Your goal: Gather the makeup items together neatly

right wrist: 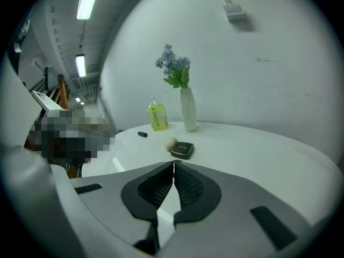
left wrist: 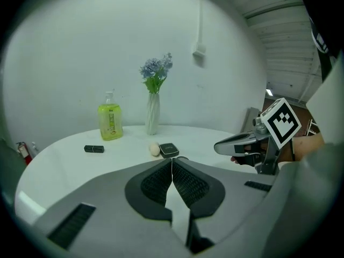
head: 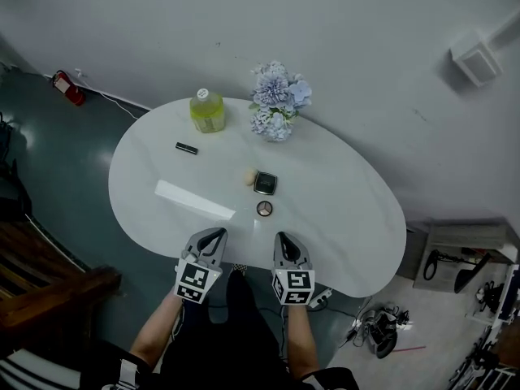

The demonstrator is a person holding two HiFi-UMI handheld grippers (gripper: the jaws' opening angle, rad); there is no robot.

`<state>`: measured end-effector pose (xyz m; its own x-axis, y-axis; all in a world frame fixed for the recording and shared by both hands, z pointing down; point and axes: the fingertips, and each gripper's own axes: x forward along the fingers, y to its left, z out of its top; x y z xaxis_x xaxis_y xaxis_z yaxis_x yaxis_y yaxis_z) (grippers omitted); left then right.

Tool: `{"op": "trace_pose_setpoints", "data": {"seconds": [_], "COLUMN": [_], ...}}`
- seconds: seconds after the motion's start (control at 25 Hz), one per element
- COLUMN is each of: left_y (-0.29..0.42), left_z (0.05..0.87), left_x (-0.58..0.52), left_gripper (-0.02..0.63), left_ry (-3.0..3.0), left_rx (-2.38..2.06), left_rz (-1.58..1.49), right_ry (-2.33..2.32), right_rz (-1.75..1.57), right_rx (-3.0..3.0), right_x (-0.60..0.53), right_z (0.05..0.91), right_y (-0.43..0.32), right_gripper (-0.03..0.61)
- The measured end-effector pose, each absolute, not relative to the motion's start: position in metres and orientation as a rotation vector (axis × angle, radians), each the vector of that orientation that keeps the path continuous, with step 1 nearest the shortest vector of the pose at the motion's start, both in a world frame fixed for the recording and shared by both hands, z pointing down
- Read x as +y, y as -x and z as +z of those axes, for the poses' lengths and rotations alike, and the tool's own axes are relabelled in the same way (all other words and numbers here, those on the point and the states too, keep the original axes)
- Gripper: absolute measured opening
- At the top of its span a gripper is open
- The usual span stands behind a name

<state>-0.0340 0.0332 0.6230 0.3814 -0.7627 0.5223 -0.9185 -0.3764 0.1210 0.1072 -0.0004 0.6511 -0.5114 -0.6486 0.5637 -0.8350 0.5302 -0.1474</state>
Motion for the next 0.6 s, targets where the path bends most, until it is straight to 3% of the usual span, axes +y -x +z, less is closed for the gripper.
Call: {"op": "trace_pose_setpoints", "data": {"seconds": [0.6], "left_y": [0.037], "left_z": [0.647], "left_x": [0.03], "left_gripper": [0.02], "left_ry": [-2.17], "left_rx": [-1.469], "left_rz": [0.553], "right_ry": [-1.038], "right_rz": [0.566], "right_rx": [-2.349], "right_x": [-0.03], "right_z": [0.689], "right_y": [-0.086], "right_gripper": [0.035]}}
